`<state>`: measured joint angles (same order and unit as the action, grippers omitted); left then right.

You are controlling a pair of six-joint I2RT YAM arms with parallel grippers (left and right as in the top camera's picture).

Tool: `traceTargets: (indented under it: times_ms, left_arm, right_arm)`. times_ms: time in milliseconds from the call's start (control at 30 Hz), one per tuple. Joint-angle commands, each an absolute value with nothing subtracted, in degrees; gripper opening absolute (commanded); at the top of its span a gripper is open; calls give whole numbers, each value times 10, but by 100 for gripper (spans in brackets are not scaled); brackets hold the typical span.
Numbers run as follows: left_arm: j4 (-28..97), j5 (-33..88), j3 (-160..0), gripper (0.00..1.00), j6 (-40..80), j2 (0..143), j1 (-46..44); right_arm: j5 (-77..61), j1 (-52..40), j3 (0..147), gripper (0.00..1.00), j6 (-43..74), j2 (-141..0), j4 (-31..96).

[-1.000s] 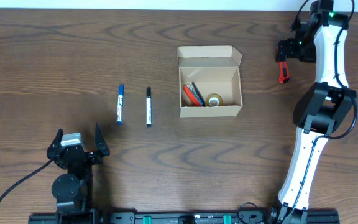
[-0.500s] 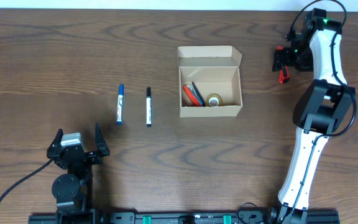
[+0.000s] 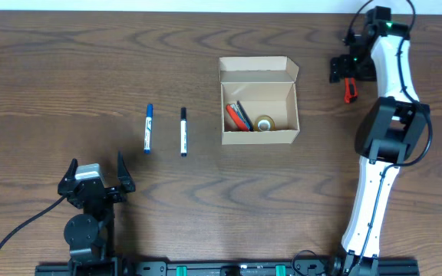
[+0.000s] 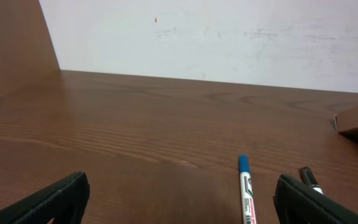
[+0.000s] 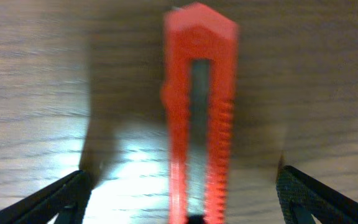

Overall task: Pack container
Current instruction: 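Lower the right gripper and grasp the red box cutter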

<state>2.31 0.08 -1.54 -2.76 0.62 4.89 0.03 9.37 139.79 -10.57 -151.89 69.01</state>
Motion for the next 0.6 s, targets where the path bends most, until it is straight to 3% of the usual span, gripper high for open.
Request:
traceTargets:
  times_ms: [0, 200, 367, 567]
  left_arm:
    - [44, -2, -3, 95, -22, 3, 52]
    - [44, -2, -3, 95, -22, 3, 52]
    - [44, -2, -3, 95, -22, 3, 52]
    - [44, -2, -3, 95, -22, 3, 52]
  right_arm:
    - [31, 79, 1393, 91, -110, -1520, 686]
    - [43, 79, 1393, 88, -110, -1520, 692]
    - [43, 79, 1390, 53, -110, -1520, 695]
    - [41, 79, 1390, 18, -107, -1520, 695]
